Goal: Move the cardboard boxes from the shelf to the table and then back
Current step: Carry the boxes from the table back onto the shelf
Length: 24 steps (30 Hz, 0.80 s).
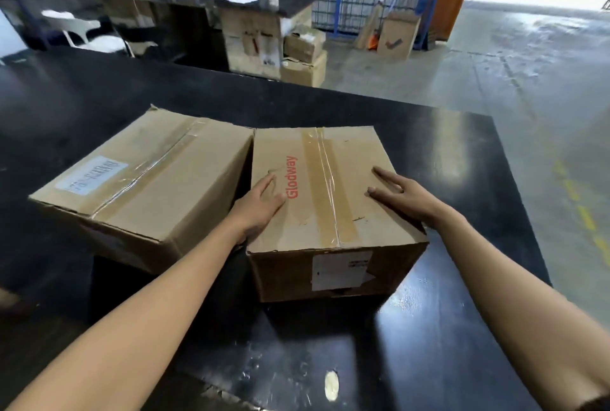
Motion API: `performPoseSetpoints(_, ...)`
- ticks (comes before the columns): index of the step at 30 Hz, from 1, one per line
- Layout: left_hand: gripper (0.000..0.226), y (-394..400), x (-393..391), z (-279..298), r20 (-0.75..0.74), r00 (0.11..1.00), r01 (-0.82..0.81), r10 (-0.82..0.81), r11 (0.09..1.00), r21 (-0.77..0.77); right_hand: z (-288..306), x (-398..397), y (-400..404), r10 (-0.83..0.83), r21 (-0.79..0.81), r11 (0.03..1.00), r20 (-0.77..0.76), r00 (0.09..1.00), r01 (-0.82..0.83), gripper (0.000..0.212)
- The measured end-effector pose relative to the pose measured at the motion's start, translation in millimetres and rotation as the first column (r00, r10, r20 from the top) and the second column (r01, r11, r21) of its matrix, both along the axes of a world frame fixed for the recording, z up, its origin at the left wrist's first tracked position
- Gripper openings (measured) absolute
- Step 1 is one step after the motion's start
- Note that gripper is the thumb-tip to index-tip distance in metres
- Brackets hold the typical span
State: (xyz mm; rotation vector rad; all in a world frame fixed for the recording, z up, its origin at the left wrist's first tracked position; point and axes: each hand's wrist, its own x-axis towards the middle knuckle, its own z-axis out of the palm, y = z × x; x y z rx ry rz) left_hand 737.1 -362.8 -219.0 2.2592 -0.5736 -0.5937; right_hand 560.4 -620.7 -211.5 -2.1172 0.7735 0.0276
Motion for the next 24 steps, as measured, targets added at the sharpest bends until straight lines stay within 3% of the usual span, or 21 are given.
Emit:
performPoseSetpoints(8,0.062,-9.9,6.6,-2.1,-0.031,0.996,-0.083,0.081,0.995,-0.061,-10.2,22.8,-9.4,-0.035,0.065,0.997,0.073,0.997,0.031,0.089)
performPoseSetpoints(11,0.064,-7.8,1.6,-2.4,-0.036,0.997,-0.072,0.070,0.996,-0.056,-10.0,14.6,-7.7,-0.021,0.100,0.995,0.077,0.997,0.014,0.084)
performPoseSetpoints(24,0.062,59.4,-122.5,3.1,-0.028,0.993,-0.115,0.112,0.983,-0.143,-20.7,-105.6,54.8,-0.028,0.065,0.998,0.149,0.988,0.018,0.077)
